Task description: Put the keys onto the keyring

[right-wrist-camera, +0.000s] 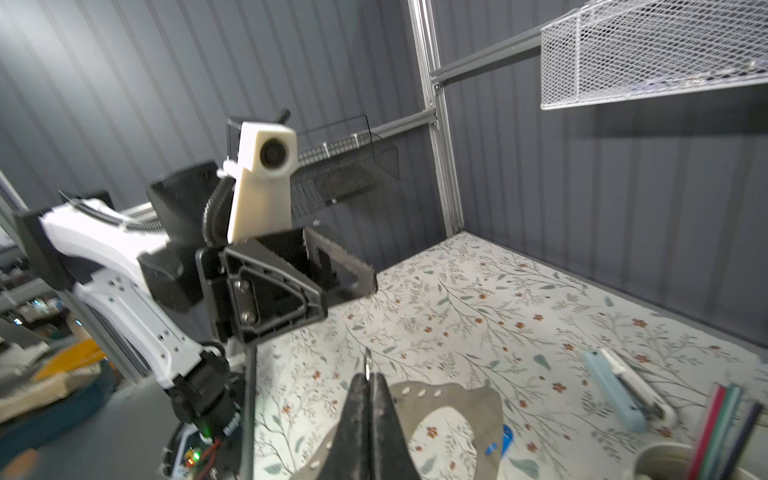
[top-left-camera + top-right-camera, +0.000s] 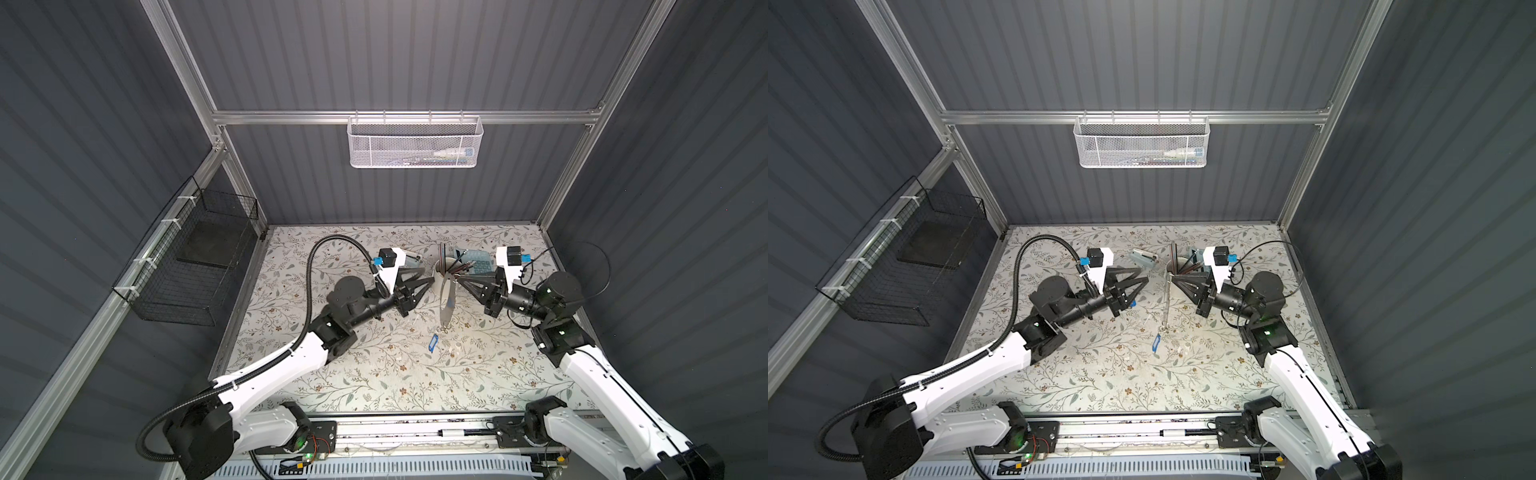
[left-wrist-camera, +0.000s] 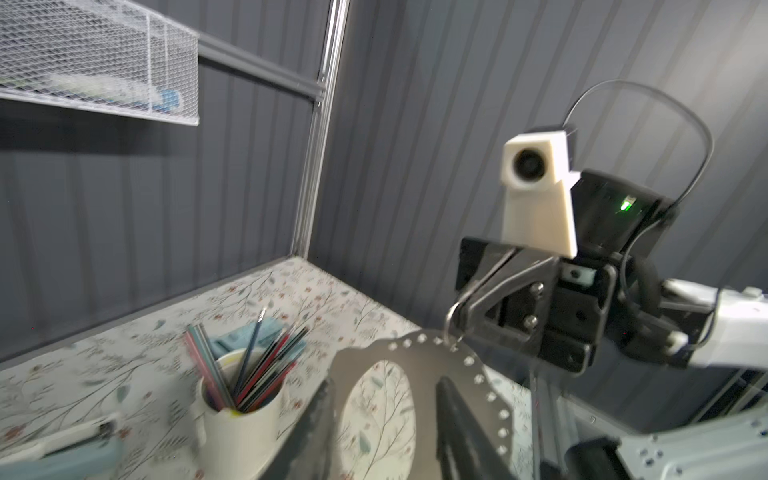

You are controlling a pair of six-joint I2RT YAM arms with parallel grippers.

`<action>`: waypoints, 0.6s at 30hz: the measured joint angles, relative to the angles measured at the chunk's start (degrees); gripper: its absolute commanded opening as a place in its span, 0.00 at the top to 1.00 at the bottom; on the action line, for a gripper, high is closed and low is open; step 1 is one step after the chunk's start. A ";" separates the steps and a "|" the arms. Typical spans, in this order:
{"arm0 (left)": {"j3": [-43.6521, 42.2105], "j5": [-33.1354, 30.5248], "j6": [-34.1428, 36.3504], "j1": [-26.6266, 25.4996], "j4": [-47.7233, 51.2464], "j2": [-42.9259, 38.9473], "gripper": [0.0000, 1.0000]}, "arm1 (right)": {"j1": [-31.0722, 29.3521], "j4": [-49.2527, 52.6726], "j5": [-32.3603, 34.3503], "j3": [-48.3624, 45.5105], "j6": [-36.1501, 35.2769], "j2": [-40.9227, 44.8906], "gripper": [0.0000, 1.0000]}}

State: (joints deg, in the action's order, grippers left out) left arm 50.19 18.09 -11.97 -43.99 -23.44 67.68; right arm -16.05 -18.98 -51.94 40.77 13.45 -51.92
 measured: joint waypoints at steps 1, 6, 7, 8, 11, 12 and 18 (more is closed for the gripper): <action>2.54 0.98 2.99 0.83 5.66 -0.07 0.52 | -0.57 2.58 0.37 0.74 -2.64 0.02 1.00; 15.06 6.14 17.88 0.92 27.17 1.64 0.49 | -4.35 15.85 3.48 4.87 -16.61 -0.63 1.00; 17.22 7.41 20.85 0.90 30.53 2.14 0.49 | -5.09 18.14 4.07 5.81 -18.99 -1.07 1.00; 19.02 8.63 23.47 0.90 33.46 2.69 0.49 | -5.81 20.55 4.76 6.78 -21.46 -1.57 1.00; 23.78 11.47 29.99 0.90 40.96 5.16 0.49 | -7.26 26.29 6.43 8.94 -27.06 -2.99 1.00; 25.35 12.15 31.74 0.90 43.21 6.29 0.50 | -7.61 27.69 6.88 9.44 -28.37 -3.37 1.00; 34.27 14.60 39.32 0.90 54.55 13.64 0.55 | -8.55 33.22 7.80 10.14 -33.83 -3.96 1.00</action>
State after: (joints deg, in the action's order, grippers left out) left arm 84.47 32.69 27.35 -43.09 31.11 81.32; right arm -24.60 14.24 -44.14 50.92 -20.38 -55.88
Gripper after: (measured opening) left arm 0.468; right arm 0.049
